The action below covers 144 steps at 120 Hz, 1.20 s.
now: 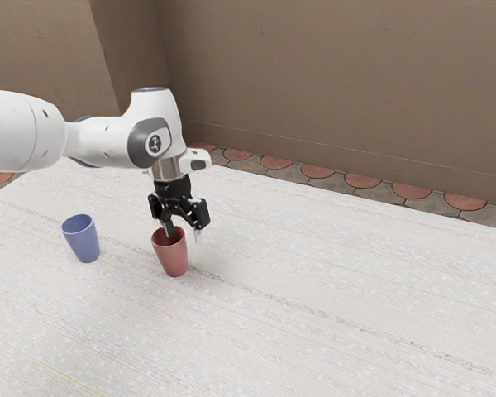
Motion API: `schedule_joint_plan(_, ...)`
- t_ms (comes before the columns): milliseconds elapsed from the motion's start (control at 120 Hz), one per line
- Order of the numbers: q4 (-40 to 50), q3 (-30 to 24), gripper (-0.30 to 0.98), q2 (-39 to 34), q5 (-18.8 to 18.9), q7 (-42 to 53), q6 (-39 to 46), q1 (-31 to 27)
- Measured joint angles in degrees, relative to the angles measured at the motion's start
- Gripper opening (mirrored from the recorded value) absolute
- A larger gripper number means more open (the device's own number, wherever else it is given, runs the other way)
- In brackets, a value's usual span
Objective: Place the right cup onto the left cup
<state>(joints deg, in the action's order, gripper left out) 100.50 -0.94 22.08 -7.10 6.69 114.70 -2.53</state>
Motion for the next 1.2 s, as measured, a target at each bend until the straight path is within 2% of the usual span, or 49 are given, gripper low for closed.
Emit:
schedule_joint_plan(225,-0.11,0.15,0.53,1.17,0.13,-0.03,0.04,-0.18)
schedule_joint_plan(608,0.12,0.15,0.1,1.6,0.07,-0.15,-0.18,-0.54)
schedule_joint_plan(733,0.13,0.15,0.0,1.64,0.07,-0.18,-0.25,-0.63)
schedule_joint_plan(900,0.15,0.15,-0.07,1.62,0.24,-0.16,-0.16,-0.94)
schedule_joint_plan(1200,0.9,0.06,-0.1,-0.2,0.46,-0.42,-0.15,-1.03)
